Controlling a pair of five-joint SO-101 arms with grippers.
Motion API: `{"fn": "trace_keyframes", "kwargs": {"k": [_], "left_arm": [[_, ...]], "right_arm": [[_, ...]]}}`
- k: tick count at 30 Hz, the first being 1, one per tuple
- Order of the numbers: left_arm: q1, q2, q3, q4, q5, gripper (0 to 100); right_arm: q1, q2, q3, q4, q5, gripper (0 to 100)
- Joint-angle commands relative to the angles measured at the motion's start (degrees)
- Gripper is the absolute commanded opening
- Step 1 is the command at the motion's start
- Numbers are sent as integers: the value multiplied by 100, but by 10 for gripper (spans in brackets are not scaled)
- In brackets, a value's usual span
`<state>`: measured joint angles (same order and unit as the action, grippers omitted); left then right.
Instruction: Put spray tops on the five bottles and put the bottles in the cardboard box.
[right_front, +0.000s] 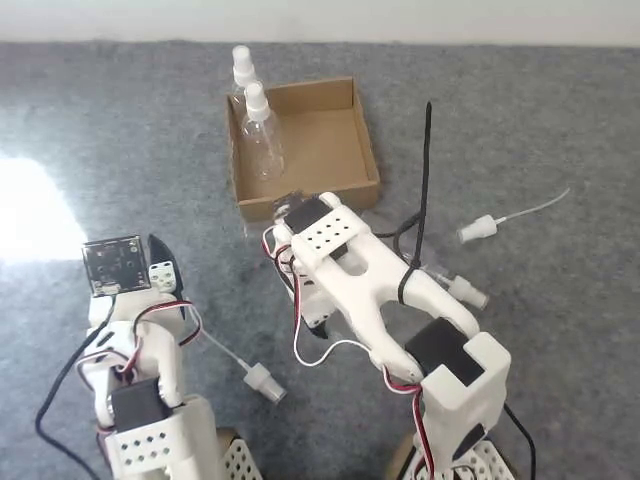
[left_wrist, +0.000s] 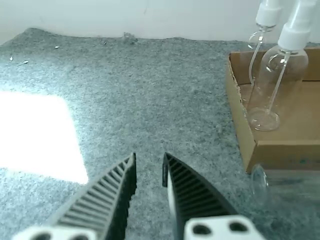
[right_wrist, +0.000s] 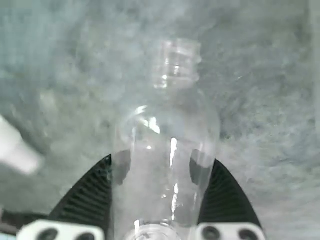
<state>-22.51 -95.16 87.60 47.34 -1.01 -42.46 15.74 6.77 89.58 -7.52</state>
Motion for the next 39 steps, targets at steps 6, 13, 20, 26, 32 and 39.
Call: {"fn": "trace_keyframes", "kwargs": {"k": [6, 13, 20, 26, 32, 39], "left_arm": [[-18, -88, -101, -141, -44, 80], [-18, -88, -101, -141, -44, 80], [-18, -88, -101, -141, -44, 80], [-18, -88, -101, -141, -44, 80], [-18, -88, -101, -141, -44, 80], [-18, -88, -101, -141, -44, 80]], "right_arm": [[84, -31, -281, 251, 1222, 114], [57, -66, -281, 629, 1204, 314], [57, -48, -308, 646, 1213, 315], [92, -22, -308, 585, 1231, 315], [312, -4, -308, 523, 1213, 314], [637, 470, -501, 277, 1213, 314]]}}
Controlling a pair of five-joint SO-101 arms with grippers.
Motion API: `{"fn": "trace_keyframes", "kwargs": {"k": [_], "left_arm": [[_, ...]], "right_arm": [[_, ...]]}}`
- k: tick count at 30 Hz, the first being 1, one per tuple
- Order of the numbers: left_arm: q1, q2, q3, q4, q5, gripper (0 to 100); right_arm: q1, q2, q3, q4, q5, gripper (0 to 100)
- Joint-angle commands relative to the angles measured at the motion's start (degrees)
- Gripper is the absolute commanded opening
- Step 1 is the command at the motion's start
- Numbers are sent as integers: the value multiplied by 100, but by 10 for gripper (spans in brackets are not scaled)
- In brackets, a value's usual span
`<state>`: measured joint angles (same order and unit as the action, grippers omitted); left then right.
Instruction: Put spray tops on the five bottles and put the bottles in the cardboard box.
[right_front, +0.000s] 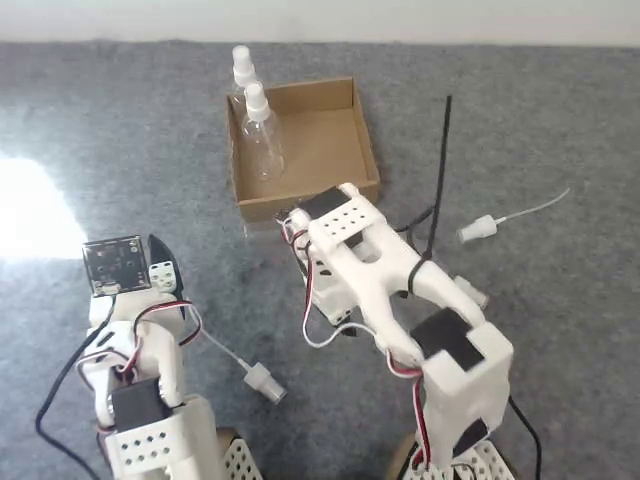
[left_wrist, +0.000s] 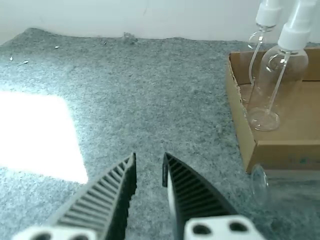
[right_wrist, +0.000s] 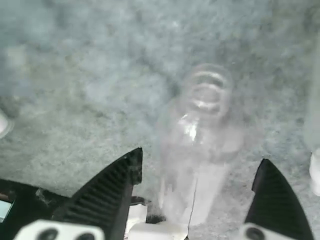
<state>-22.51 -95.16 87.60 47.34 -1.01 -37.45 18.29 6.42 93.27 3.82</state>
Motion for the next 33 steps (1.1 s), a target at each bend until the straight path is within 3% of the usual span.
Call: {"fn": "trace_keyframes", "kwargs": {"k": [1, 11, 26, 33], "left_arm": [[-18, -88, -101, -141, -44, 80], [-18, -88, -101, -141, -44, 80], [-18, -88, -101, -141, -44, 80], [-18, -88, -101, -141, -44, 80]], "right_arm": [[136, 347, -563, -75, 79, 314], [189, 1086, -1327, 189, 97, 195], [136, 690, -1152, 312, 79, 195], [-303, 224, -738, 312, 62, 195]]}}
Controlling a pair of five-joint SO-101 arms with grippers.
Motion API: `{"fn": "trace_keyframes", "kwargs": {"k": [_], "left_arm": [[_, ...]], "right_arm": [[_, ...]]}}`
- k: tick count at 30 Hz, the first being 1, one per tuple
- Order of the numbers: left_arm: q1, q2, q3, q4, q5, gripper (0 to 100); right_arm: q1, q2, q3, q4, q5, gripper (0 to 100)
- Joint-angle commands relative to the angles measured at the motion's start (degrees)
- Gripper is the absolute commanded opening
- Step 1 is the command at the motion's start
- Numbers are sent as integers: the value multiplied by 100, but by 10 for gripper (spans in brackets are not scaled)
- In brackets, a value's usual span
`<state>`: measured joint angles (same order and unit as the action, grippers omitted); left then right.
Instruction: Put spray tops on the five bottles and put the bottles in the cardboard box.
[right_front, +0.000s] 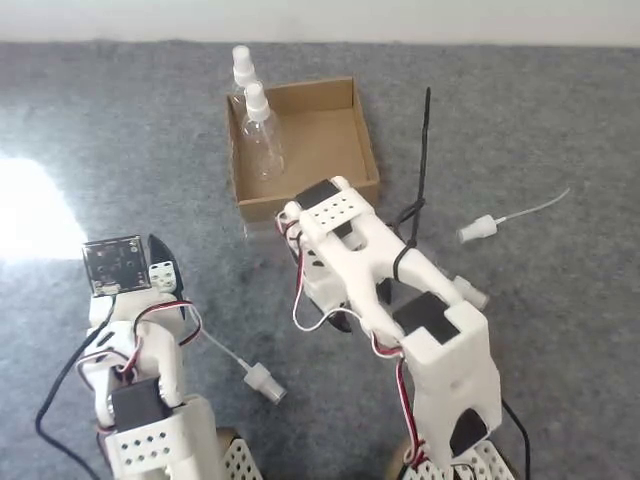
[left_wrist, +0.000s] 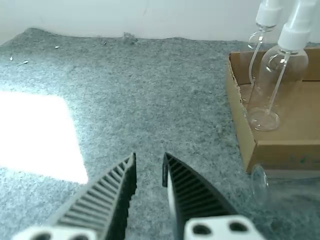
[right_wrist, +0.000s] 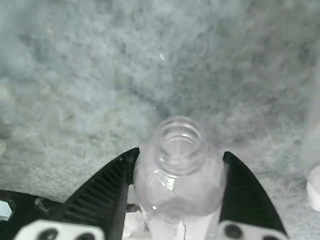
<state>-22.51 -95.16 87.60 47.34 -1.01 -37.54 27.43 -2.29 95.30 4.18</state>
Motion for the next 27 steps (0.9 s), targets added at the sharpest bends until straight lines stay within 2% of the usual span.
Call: {"fn": "trace_keyframes", "kwargs": {"k": [1, 14, 27], "left_arm": [[-18, -88, -101, -141, -44, 80], [-18, -88, -101, -141, -44, 80], [-18, -88, -101, -141, -44, 80]], "right_arm": [[-356, -804, 211, 110, 26, 195], [-470, -2747, 1099, 22, 26, 195], [-470, -4892, 2470, -971, 26, 195]]}}
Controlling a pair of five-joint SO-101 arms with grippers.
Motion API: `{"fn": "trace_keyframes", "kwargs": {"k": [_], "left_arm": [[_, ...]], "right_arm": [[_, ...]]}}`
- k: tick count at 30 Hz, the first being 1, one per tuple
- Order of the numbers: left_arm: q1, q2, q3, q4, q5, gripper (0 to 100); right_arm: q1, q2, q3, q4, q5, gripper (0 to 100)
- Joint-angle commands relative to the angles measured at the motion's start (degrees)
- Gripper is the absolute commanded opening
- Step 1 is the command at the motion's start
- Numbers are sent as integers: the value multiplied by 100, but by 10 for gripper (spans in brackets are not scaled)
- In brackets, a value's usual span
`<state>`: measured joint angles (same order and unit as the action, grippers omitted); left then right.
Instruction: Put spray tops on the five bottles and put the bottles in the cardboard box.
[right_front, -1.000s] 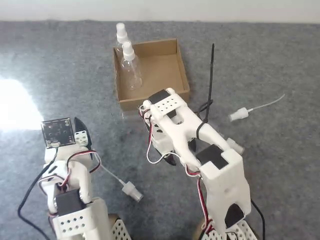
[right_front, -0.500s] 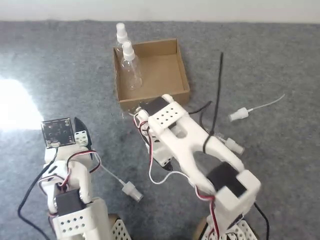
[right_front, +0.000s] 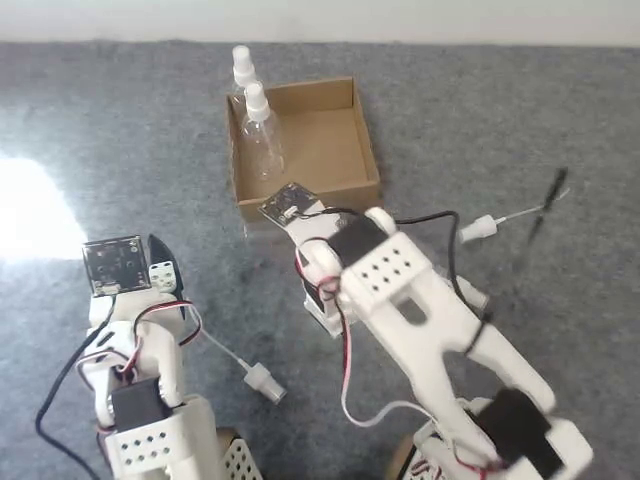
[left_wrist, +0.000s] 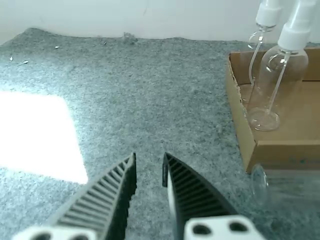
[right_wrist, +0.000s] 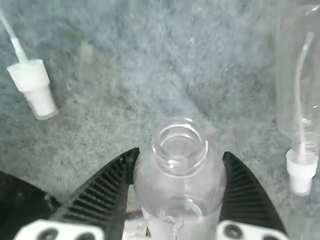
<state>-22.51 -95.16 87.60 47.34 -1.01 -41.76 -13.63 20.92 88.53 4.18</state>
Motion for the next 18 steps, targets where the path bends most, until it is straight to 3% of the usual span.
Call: {"fn": "trace_keyframes", "kwargs": {"k": [1, 13, 18], "left_arm": [[-18, -88, -101, -141, -44, 80], [-9, -88, -92, -141, -44, 80], [0, -88, -92, -141, -44, 80]], "right_arm": [[-48, -901, 229, -365, 26, 195], [4, -2079, 1125, -1253, 18, 195], [444, -2422, 1310, -1402, 18, 195]]}}
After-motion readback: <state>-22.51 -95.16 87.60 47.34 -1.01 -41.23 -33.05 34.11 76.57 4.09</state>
